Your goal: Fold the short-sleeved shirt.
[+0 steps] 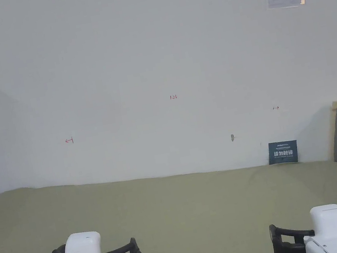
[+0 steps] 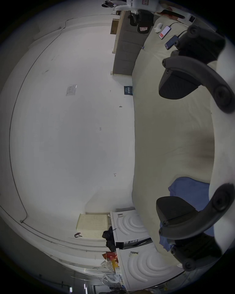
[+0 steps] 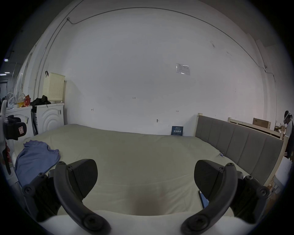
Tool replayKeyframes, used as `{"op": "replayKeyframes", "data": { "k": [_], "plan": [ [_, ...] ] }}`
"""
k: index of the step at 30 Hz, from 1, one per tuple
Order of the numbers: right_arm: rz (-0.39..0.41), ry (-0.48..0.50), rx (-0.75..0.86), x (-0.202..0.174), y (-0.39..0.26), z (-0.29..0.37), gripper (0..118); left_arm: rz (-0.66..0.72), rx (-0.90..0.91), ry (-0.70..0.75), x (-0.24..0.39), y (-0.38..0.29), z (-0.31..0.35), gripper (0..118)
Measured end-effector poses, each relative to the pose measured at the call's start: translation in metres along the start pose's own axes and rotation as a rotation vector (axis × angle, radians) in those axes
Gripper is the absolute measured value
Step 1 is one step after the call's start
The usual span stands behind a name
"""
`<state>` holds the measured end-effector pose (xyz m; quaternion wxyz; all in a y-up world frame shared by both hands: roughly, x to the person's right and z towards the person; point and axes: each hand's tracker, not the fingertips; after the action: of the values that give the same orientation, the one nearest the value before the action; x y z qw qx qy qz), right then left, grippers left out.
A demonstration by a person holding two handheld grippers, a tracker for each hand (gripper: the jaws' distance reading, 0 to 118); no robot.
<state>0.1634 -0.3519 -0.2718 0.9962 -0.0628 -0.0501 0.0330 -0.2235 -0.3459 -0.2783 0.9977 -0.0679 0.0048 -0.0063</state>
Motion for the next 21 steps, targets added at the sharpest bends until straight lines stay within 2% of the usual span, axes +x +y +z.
{"op": "replayKeyframes", "data": {
  "k": [21],
  "plan": [
    [-0.003, -0.015, 0.009, 0.0043, 0.0005, 0.0049, 118, 0.080, -0.008, -0.036, -0.0023, -0.0033, -0.0053, 118]
  ]
}}
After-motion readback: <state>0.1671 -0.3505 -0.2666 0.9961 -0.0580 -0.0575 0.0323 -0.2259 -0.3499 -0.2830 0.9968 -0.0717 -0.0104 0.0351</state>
